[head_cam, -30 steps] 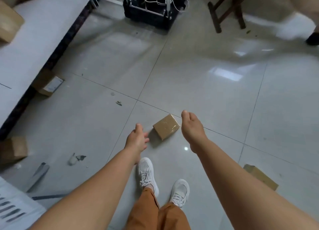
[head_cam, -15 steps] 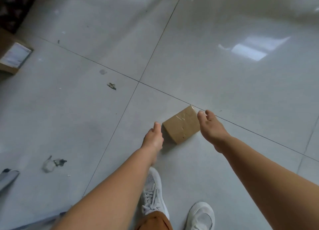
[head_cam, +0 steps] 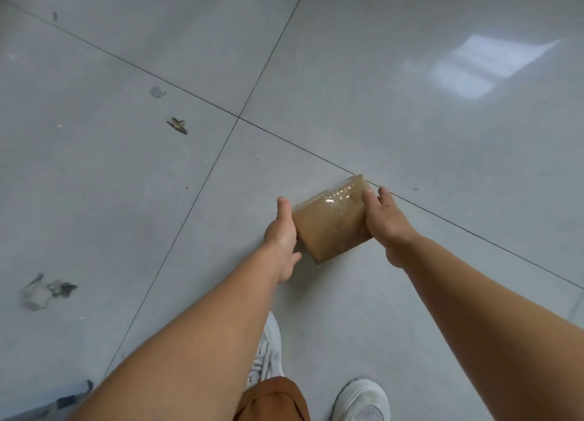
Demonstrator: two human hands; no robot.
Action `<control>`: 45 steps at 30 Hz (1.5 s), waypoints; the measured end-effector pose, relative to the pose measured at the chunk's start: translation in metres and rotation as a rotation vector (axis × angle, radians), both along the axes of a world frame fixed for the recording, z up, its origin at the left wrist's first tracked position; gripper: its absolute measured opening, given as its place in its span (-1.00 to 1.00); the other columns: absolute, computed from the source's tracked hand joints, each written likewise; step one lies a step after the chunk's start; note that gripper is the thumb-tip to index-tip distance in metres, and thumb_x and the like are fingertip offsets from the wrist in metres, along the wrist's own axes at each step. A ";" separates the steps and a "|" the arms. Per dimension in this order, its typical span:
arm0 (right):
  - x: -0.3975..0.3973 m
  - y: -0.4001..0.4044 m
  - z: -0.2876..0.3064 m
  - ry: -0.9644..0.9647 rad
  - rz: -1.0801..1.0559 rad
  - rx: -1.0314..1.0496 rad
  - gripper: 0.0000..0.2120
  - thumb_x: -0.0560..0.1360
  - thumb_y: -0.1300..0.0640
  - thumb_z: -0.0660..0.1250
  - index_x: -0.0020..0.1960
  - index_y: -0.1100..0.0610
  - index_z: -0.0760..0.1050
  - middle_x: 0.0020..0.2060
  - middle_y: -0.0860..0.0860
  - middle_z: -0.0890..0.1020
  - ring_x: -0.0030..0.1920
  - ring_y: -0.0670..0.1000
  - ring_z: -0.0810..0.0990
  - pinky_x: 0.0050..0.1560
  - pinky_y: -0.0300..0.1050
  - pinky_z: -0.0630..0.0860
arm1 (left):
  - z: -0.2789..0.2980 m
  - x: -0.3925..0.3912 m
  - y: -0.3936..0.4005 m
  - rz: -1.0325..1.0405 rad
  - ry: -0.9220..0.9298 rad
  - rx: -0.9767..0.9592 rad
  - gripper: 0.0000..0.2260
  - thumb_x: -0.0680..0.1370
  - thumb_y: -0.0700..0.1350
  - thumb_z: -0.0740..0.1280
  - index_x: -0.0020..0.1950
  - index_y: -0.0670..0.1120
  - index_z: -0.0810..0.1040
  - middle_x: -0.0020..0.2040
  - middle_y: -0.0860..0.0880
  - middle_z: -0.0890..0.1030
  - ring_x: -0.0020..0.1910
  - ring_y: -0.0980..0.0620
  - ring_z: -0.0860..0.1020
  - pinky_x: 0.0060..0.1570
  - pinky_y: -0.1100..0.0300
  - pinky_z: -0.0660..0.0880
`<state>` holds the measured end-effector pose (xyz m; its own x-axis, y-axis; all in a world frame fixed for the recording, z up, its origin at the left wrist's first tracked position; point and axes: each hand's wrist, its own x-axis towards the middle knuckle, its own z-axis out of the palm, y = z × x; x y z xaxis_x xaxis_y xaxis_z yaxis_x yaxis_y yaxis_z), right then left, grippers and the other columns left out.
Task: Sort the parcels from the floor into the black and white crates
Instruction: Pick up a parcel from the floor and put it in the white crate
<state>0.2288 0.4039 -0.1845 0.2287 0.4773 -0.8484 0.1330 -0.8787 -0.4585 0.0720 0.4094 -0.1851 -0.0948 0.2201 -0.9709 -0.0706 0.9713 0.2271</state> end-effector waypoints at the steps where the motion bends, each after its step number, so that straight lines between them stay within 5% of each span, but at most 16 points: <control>1: 0.003 -0.003 0.007 0.002 -0.025 0.008 -0.47 0.65 -0.10 -0.01 0.56 0.06 0.06 0.45 0.00 0.28 0.36 0.00 0.29 0.21 -0.15 0.18 | 0.010 0.000 -0.002 0.035 -0.008 0.005 -0.33 0.55 0.35 -0.02 0.52 -0.04 0.21 0.48 -0.03 0.32 0.44 -0.05 0.32 0.37 -0.07 0.25; 4: 0.009 -0.011 0.043 0.036 -0.129 -0.027 -0.52 0.62 -0.15 -0.04 0.38 0.09 0.35 0.24 -0.03 0.41 0.19 -0.04 0.32 0.21 -0.10 0.18 | 0.047 -0.002 -0.009 0.100 -0.019 0.048 -0.35 0.53 0.37 0.00 0.49 0.00 0.27 0.41 -0.08 0.41 0.38 -0.11 0.39 0.37 -0.16 0.30; 8: 0.013 -0.017 0.108 0.064 -0.225 -0.105 -0.38 0.54 -0.32 -0.06 0.39 0.02 0.41 0.35 -0.02 0.43 0.35 0.06 0.36 0.29 0.04 0.24 | 0.111 0.002 -0.015 0.112 0.031 0.107 -0.41 0.53 0.38 -0.02 0.32 0.03 0.44 0.24 -0.05 0.55 0.18 -0.06 0.51 0.28 -0.08 0.40; 12: 0.023 -0.018 0.188 0.062 -0.245 -0.095 -0.43 0.58 -0.25 -0.04 0.23 0.14 0.50 0.23 0.06 0.49 0.23 0.08 0.41 0.09 -0.05 0.24 | 0.189 0.009 -0.013 0.169 0.048 0.193 -0.56 0.60 0.26 0.00 0.05 -0.01 0.51 -0.03 -0.04 0.60 -0.13 0.03 0.54 -0.13 0.14 0.45; 17: 0.037 -0.019 0.286 0.032 -0.308 -0.037 -0.47 0.58 -0.26 -0.03 -0.15 0.11 0.51 0.20 0.10 0.53 0.27 0.15 0.44 0.24 0.02 0.30 | 0.284 0.014 -0.014 0.273 0.031 0.253 -0.48 0.58 0.31 0.00 -0.05 -0.05 0.55 -0.12 0.00 0.61 -0.13 0.03 0.54 0.12 -0.02 0.49; 22: 0.038 -0.026 0.377 0.098 -0.307 0.043 -0.42 0.55 -0.29 0.04 0.17 0.17 0.52 0.20 0.15 0.56 0.24 0.21 0.48 0.34 0.12 0.37 | 0.378 0.012 -0.024 0.253 -0.022 0.320 -0.53 0.59 0.26 0.07 -0.09 -0.04 0.60 -0.17 -0.02 0.62 -0.18 0.05 0.54 -0.12 0.07 0.53; 25: 0.030 -0.033 0.427 0.126 -0.268 0.069 -0.53 0.51 -0.26 0.15 0.04 0.10 0.58 0.22 0.18 0.55 0.27 0.23 0.49 0.34 0.12 0.39 | 0.428 0.006 -0.033 0.189 -0.020 0.387 -0.70 0.59 0.11 0.18 -0.04 -0.04 0.61 -0.16 -0.04 0.65 -0.25 0.04 0.56 -0.32 0.19 0.49; 29: 0.019 -0.039 0.484 0.149 -0.260 0.146 -0.82 0.51 -0.02 0.24 -0.12 0.06 0.55 0.13 0.05 0.60 0.25 0.11 0.50 0.10 -0.10 0.39 | 0.483 -0.009 -0.040 0.198 0.019 0.511 -0.80 0.58 -0.04 0.23 0.18 -0.07 0.47 -0.05 -0.07 0.64 -0.20 0.03 0.55 -0.30 0.19 0.43; 32: 0.008 -0.041 0.520 0.185 -0.261 0.215 -0.84 0.48 0.06 0.26 -0.20 0.07 0.57 0.15 0.11 0.60 0.16 0.13 0.56 0.03 -0.07 0.36 | 0.521 -0.022 -0.044 0.219 0.010 0.587 -0.88 0.59 -0.07 0.22 0.07 -0.07 0.47 -0.20 -0.02 0.64 -0.25 0.05 0.56 -0.33 0.19 0.39; 35: -0.005 -0.039 0.551 0.250 -0.292 0.303 -0.71 0.57 -0.08 0.16 -0.13 0.05 0.57 0.06 -0.02 0.63 0.18 0.06 0.49 0.25 0.01 0.33 | 0.556 -0.035 -0.047 0.233 -0.018 0.664 -0.74 0.60 0.05 0.16 -0.20 -0.03 0.49 -0.37 0.06 0.60 -0.28 0.07 0.54 -0.30 0.19 0.42; 41: -0.049 -0.042 0.605 0.265 -0.294 0.411 -0.64 0.53 -0.21 0.16 0.01 0.06 0.52 0.15 0.08 0.58 0.08 0.09 0.54 0.01 -0.03 0.38 | 0.620 -0.070 -0.055 0.314 0.009 0.755 -0.73 0.46 0.14 0.26 -0.16 -0.05 0.52 -0.16 -0.06 0.57 -0.21 -0.04 0.52 -0.17 0.14 0.43; 45: -0.091 -0.052 0.641 0.307 -0.318 0.457 -0.77 0.55 -0.11 0.25 0.08 0.02 0.49 0.06 0.04 0.55 0.06 0.10 0.55 -0.04 -0.04 0.47 | 0.652 -0.107 -0.070 0.359 0.059 0.830 -0.87 0.49 0.01 0.36 -0.05 -0.01 0.50 0.04 -0.14 0.61 0.02 -0.15 0.59 0.09 -0.10 0.54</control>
<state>0.1377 0.3516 0.4560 0.1975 0.7558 -0.6243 -0.2997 -0.5598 -0.7725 -0.0351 0.3390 0.4670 -0.3375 0.7948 -0.5043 -0.3031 0.4155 0.8576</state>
